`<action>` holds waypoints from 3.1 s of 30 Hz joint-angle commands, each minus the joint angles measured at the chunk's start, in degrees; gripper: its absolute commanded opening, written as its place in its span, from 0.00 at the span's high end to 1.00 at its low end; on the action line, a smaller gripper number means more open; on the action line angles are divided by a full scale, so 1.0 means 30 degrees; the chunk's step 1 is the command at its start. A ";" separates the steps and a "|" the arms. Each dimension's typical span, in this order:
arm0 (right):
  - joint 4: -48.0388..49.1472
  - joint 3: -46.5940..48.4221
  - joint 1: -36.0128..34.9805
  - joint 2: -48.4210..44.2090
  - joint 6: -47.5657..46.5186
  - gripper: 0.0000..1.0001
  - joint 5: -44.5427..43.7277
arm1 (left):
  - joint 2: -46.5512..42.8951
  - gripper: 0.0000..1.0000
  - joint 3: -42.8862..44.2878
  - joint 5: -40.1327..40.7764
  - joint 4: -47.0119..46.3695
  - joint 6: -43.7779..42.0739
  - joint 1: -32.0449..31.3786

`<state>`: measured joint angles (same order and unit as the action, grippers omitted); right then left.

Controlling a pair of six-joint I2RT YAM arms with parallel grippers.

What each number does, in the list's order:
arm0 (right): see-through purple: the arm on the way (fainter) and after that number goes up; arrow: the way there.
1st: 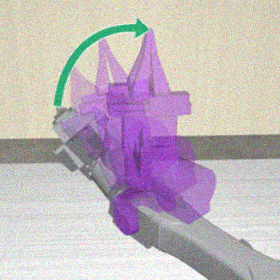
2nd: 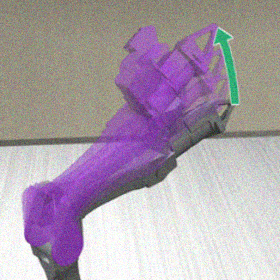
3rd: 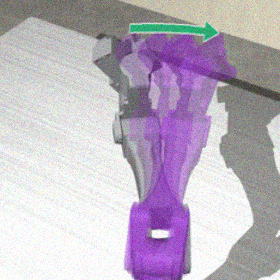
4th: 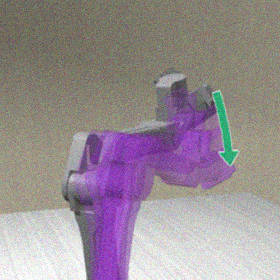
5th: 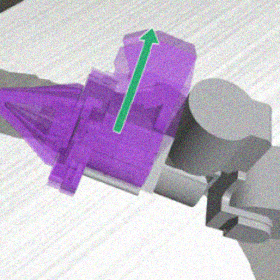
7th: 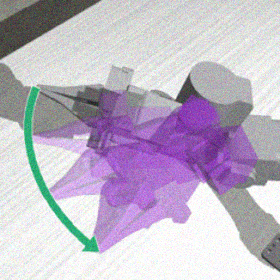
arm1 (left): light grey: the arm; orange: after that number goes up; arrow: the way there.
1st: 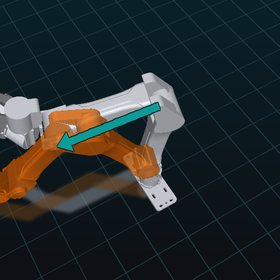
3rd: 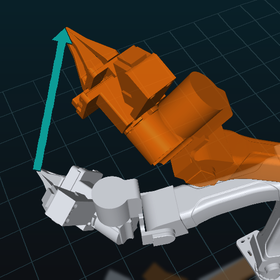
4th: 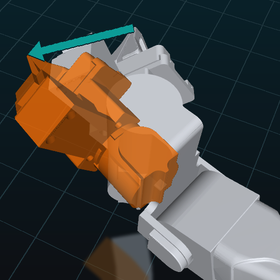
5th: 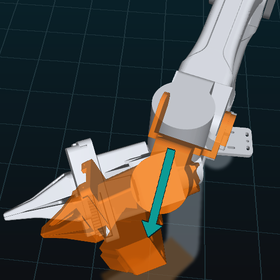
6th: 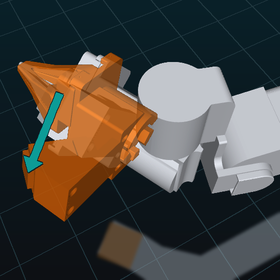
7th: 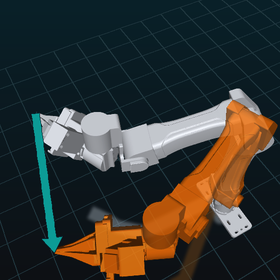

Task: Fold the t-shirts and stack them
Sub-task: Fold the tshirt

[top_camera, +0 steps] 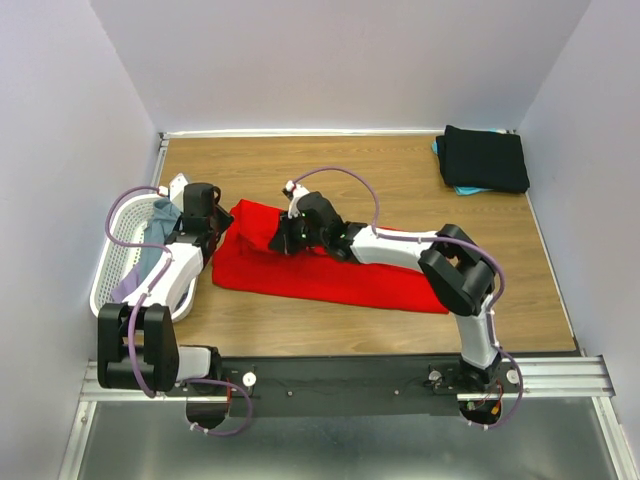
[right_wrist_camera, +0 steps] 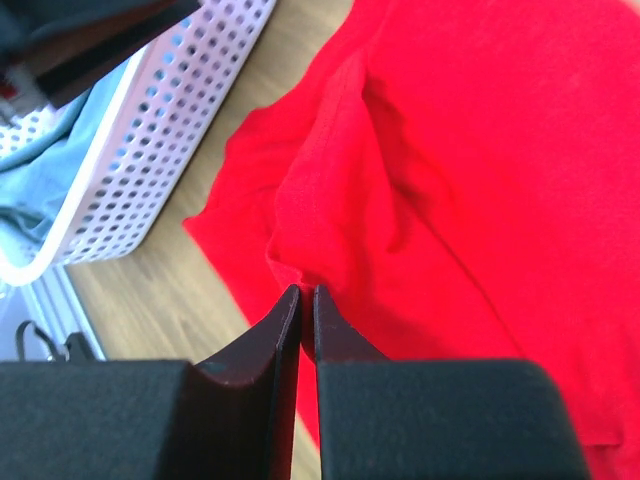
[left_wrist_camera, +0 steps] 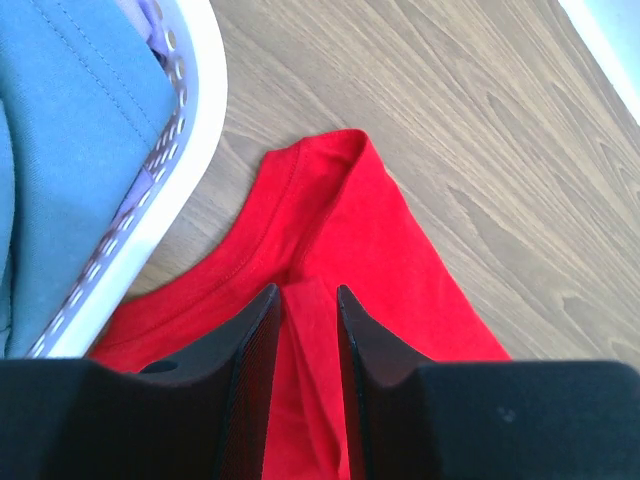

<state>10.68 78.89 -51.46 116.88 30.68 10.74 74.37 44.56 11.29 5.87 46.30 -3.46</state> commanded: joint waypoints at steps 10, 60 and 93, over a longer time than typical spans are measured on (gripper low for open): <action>0.1246 -0.1511 -0.1214 -0.1488 0.0673 0.85 -0.0416 | -0.0707 0.63 -0.0378 -0.0540 0.0182 -0.0230 0.0188; 0.0835 -0.5408 -0.0864 -0.4096 0.1347 0.86 -0.2967 | -0.2934 0.51 -0.5008 0.0339 0.2086 0.2876 -0.3650; 0.0572 -0.8222 -0.1479 -0.5299 0.1816 0.86 -0.3230 | -0.2115 0.55 -0.3573 -0.0189 0.1970 0.1587 -0.3826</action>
<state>13.37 54.92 -55.44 102.28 35.97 3.31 66.83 31.99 10.46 12.51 52.51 -14.72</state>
